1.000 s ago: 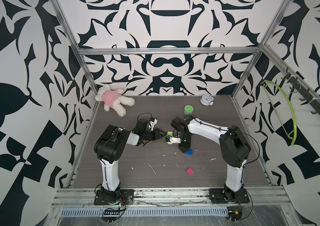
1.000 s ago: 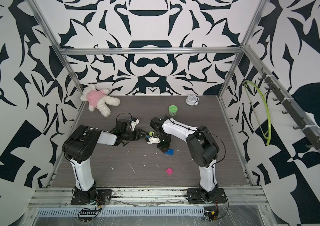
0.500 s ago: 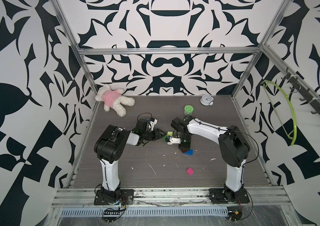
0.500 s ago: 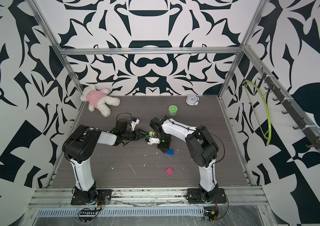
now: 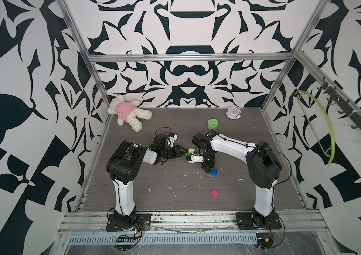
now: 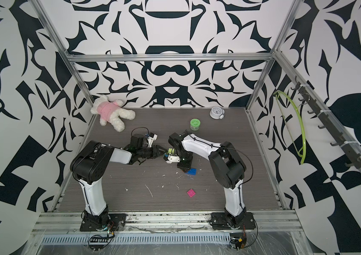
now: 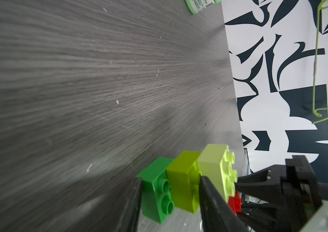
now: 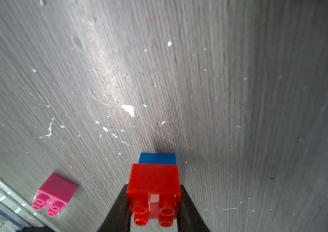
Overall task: Assemble the letter y with lego
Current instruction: Assemble the lego brick with the lego brick.
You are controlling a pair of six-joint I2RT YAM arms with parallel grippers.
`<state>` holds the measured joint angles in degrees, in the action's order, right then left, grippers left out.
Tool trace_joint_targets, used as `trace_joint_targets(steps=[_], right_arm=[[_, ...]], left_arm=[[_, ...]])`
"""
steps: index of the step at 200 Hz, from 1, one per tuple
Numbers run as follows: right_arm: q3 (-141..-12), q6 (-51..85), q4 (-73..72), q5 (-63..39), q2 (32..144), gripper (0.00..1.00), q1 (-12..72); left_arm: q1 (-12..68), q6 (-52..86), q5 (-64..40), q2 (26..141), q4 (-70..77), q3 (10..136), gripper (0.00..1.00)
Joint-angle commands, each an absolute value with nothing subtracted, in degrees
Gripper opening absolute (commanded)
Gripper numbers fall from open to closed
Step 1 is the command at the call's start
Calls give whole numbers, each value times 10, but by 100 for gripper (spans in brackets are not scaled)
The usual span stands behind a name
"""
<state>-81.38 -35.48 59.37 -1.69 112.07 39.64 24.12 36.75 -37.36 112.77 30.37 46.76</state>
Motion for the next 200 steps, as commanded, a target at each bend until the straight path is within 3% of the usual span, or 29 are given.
trace_joint_targets(steps=[1,85,200], right_arm=[[-789,-339,604,18,1185,0,399],[-815,-291,631,73,1220,0,427],[-790,-195,604,-41,1212,0,377]], left_arm=[[240,348,-248,1205,87,426,49],[237,349,-248,1205,84,426,49],[235,348,-248,1204,84,426,49]])
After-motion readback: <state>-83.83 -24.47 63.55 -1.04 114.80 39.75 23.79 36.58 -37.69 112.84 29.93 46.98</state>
